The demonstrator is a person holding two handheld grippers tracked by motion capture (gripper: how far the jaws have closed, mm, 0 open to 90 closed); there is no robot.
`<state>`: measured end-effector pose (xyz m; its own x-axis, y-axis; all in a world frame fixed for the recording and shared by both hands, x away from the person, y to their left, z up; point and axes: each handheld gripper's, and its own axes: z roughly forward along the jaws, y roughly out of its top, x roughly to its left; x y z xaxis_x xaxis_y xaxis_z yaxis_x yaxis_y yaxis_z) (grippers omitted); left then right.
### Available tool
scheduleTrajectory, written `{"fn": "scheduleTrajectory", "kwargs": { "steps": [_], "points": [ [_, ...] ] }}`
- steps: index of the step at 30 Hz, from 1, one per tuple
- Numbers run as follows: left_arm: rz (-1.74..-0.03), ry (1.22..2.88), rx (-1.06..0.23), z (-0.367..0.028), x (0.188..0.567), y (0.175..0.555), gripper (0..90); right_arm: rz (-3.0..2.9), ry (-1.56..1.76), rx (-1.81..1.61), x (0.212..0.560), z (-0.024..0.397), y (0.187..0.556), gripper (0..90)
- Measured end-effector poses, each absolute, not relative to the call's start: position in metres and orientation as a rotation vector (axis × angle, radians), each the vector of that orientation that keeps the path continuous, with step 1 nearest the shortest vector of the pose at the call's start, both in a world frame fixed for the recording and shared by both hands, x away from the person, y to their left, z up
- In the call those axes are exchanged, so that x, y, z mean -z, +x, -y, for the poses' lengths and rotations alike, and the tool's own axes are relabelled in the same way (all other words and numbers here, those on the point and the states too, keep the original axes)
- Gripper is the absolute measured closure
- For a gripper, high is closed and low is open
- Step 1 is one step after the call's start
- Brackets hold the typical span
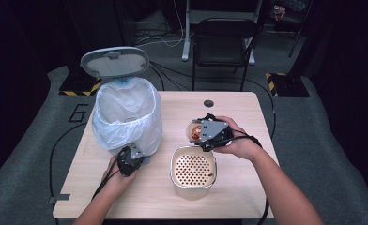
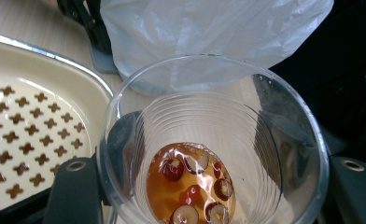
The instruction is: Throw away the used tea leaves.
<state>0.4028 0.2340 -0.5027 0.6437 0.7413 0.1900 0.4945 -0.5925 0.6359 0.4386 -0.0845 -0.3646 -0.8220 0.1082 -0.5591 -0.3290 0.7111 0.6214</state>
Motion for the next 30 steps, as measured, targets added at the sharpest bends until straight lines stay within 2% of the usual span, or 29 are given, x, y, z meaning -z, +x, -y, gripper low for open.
{"fn": "scheduleTrajectory", "kwargs": {
  "steps": [10, 30],
  "points": [
    [-0.96, 2.323, -0.603, -0.234, 0.503, 0.403, 90.0, -2.3, -0.279, -0.888, 0.366, 0.081, 0.428, 34.0],
    [-0.961, 2.319, -0.616, -0.233, 0.503, 0.402, 90.0, -1.932, -0.485, -0.585, 0.382, 0.075, 0.378, 34.0]
  ]
}}
